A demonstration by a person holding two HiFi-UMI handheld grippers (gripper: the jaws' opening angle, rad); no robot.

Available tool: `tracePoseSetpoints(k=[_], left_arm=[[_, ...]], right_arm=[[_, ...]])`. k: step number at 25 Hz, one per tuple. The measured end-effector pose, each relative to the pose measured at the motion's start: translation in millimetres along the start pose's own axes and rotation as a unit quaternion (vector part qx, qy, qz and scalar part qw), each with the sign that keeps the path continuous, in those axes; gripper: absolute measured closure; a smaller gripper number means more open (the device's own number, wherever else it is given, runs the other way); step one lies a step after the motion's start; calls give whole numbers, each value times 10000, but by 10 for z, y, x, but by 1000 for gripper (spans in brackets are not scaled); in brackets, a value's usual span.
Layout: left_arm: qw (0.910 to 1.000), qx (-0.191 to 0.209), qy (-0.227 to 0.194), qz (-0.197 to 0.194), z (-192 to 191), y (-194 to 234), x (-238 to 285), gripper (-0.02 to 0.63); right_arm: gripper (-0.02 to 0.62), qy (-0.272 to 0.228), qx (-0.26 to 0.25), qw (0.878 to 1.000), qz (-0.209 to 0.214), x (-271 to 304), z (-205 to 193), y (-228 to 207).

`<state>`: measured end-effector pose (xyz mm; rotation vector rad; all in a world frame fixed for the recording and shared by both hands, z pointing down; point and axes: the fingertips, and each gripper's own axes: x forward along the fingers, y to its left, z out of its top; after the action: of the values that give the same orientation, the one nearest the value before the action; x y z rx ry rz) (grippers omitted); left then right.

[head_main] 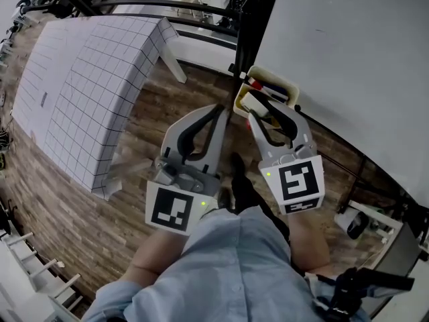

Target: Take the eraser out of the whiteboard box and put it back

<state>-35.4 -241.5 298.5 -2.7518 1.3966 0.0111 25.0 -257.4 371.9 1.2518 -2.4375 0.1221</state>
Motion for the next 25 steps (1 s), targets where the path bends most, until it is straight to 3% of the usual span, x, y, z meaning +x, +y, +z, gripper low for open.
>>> tracePoseSetpoints(k=[8,16,21,25], left_arm=[[9999,-81,78,-54,-68,-33,50,607],[9999,-16,109,26,-51,-7,-42,607],[10000,5,22,52,46,-28,-133,607],[9999,4,-166,1,186,-105,-236,607]], right_arm=[[468,388,53,9992,68,116,-217,-10],[431,301,1,9995,128,84,-171,47],[433,-40,162,9998,88,-90,15,75],[532,-552,206,9981,-186,-360,231,18]])
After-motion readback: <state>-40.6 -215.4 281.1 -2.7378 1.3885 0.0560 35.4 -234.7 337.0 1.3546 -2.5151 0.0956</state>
